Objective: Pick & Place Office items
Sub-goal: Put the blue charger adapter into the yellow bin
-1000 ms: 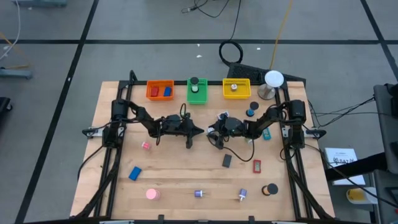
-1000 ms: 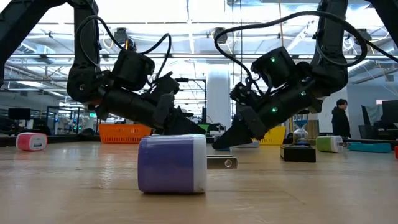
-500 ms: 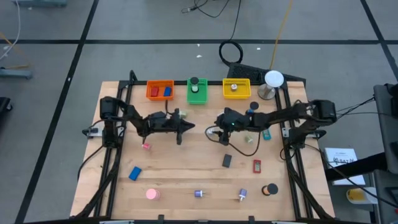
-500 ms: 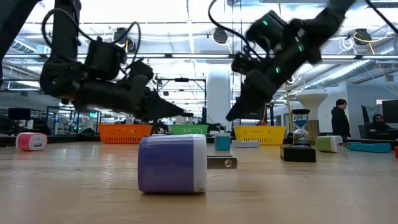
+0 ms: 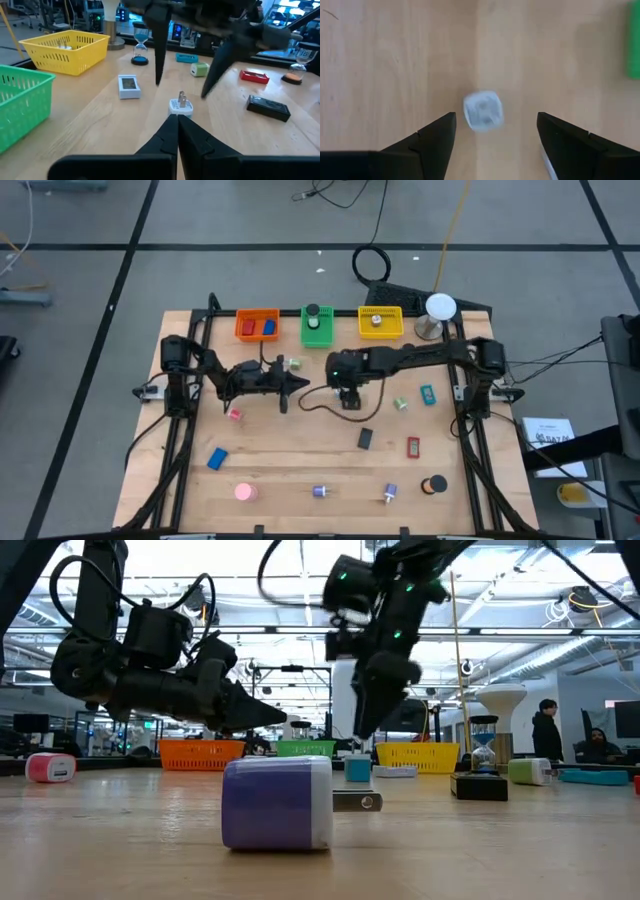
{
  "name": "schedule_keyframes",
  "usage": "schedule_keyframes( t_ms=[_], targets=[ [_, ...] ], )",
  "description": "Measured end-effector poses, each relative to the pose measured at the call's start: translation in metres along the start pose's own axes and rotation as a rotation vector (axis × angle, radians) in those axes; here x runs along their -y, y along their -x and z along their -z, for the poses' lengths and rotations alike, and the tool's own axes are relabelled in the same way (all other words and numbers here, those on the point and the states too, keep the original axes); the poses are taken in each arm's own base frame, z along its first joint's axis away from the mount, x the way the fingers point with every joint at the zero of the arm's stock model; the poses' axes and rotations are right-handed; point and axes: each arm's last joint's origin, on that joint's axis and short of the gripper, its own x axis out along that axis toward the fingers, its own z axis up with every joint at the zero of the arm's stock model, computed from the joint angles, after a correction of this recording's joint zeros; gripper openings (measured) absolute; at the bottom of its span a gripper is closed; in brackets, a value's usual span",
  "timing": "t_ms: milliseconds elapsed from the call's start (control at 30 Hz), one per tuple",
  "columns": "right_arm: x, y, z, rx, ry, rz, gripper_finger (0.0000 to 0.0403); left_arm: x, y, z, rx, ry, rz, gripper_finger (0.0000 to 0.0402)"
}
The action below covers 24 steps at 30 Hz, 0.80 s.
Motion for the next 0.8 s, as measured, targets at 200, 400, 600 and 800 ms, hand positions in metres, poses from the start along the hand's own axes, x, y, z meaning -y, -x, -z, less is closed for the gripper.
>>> schedule_keyframes(
  t_ms=[200, 400, 600, 800],
  targets=[
    [-0.002, -0.013, -0.003, -0.065, 0.05, -0.015, 0.0285, 0.0, 0.0, 0.001, -0.01, 0.001, -0.01, 0.0016],
    [-0.001, -0.012, -0.005, -0.038, 0.057, -0.01, 0.025, 0.0, 0.0, 0.001, -0.014, -0.006, -0.011, 0.0008],
    [-0.002, -0.017, 0.0, -0.046, 0.061, -0.023, 0.0207, 0.0, 0.0, 0.002, -0.016, -0.006, -0.011, 0.0012],
    [-0.003, -0.019, 0.0, -0.03, 0.048, -0.039, 0.0201, 0.0, 0.0, 0.002, -0.016, -0.004, -0.012, 0.0012]
  ],
)
